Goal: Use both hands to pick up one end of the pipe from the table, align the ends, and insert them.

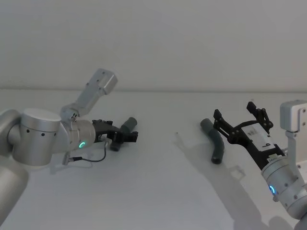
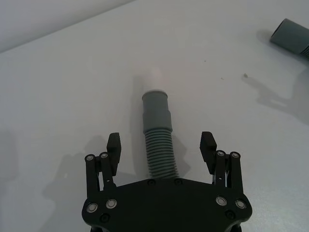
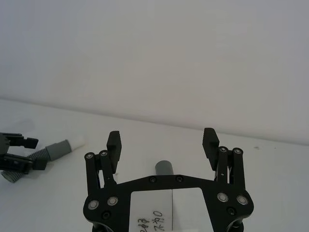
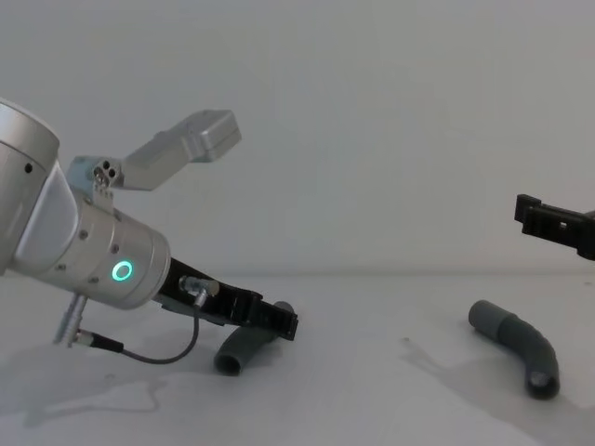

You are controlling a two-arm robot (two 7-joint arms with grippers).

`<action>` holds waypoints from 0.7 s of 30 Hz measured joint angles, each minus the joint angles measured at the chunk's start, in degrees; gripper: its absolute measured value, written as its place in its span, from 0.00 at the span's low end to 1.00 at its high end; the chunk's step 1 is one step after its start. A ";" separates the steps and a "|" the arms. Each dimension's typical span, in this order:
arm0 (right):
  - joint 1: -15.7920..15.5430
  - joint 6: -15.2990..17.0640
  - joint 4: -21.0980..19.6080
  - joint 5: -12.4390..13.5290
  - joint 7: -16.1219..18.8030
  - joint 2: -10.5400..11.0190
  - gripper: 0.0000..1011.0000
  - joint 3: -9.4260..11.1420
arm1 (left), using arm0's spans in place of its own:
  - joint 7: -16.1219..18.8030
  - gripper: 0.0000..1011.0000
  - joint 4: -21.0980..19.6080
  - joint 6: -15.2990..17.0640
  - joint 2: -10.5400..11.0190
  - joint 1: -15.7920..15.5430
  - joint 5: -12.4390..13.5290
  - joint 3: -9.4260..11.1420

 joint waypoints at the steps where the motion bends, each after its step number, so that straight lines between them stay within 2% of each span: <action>1: 0.00 0.00 0.00 0.00 0.00 0.00 0.99 0.00 | 0.00 0.99 0.00 0.00 0.00 0.00 0.00 0.00; 21: 0.00 0.00 0.00 0.00 0.00 0.00 0.99 0.00 | -2.05 0.99 4.05 -0.30 -0.93 -2.39 1.34 0.98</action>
